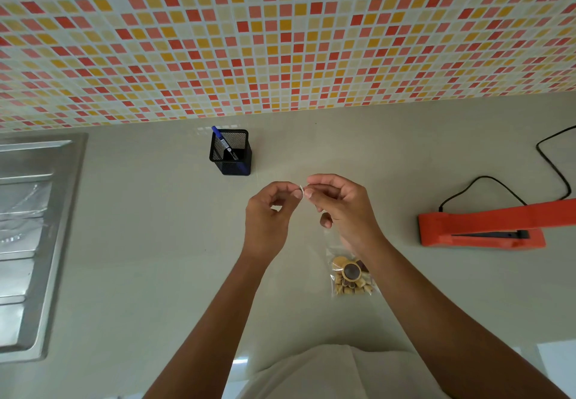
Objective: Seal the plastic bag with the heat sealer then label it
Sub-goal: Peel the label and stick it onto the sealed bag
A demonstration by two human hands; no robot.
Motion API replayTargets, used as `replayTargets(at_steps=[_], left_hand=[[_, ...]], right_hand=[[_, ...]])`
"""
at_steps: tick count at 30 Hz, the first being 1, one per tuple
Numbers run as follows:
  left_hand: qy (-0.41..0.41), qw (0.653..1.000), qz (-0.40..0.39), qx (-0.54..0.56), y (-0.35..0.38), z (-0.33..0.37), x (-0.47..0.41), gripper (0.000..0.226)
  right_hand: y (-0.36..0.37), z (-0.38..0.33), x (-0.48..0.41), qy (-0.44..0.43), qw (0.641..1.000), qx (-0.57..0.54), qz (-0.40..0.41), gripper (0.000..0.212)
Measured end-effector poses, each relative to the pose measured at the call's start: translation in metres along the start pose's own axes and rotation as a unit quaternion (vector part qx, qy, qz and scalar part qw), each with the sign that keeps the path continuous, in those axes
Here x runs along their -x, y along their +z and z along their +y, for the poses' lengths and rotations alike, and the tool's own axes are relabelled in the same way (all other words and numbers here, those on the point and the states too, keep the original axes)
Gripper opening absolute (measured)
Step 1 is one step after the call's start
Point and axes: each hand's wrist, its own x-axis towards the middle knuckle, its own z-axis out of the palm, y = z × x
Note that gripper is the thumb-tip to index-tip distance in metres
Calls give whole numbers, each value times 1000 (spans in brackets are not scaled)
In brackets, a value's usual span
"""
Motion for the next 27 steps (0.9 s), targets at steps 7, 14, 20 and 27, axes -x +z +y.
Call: replayTargets(at_steps=[7,14,20,27], left_hand=[[-23,998,-36,35,-1,1,0,11],[-69,991,-68,96,-6,5,3,12],[-60,992,-66,92,-7,11,2,10],[-69,989,-67,109,-9,12,1,11]], right_hand=[[-2,3,0,-54,993,100,19,10],[-4,0,3,-88,987,137,19,12],[-6,-4,2,-116,978,171,13,17],[-4,-7,2,-129,977,171,-1,9]])
